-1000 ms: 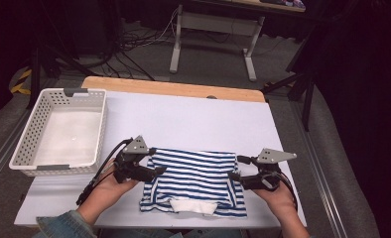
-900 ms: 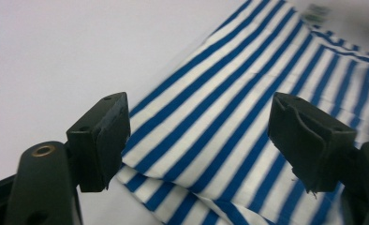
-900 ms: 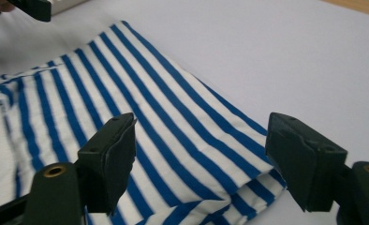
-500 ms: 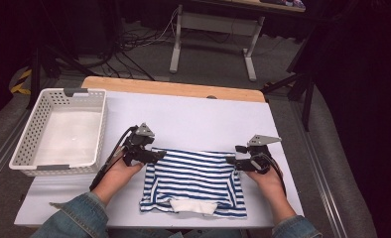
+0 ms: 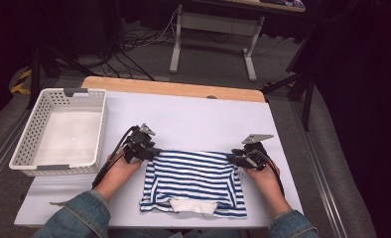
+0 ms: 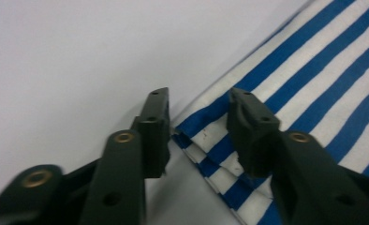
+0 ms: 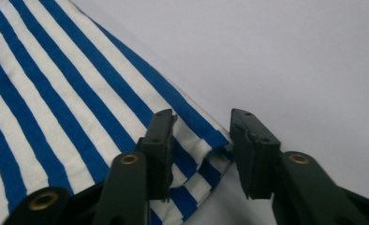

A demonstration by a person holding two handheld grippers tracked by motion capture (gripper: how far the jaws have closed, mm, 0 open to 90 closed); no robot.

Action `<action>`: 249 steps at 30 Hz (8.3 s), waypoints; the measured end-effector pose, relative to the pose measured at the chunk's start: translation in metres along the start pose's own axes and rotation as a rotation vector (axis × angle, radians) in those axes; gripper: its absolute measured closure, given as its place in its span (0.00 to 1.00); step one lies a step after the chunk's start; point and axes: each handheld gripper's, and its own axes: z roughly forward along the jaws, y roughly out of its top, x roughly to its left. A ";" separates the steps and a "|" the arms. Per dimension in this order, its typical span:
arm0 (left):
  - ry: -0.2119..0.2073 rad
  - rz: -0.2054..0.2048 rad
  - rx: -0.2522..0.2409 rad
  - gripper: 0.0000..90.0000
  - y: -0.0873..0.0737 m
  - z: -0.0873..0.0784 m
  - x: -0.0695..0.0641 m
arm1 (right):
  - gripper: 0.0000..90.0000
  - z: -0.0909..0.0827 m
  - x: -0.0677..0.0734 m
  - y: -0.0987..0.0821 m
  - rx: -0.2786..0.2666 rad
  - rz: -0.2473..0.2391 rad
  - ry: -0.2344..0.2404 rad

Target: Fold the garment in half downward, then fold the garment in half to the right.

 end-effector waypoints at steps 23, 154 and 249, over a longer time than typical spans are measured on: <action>0.060 -0.020 -0.068 0.87 0.026 0.007 0.009 | 0.80 0.009 -0.020 0.019 -0.064 0.032 -0.105; -0.059 -0.118 -0.037 0.95 0.021 -0.004 0.027 | 0.91 0.063 0.214 0.049 0.004 -0.477 0.284; -0.019 -0.221 -0.221 0.94 0.033 -0.053 0.016 | 0.87 0.054 0.205 0.071 -0.107 -0.294 0.465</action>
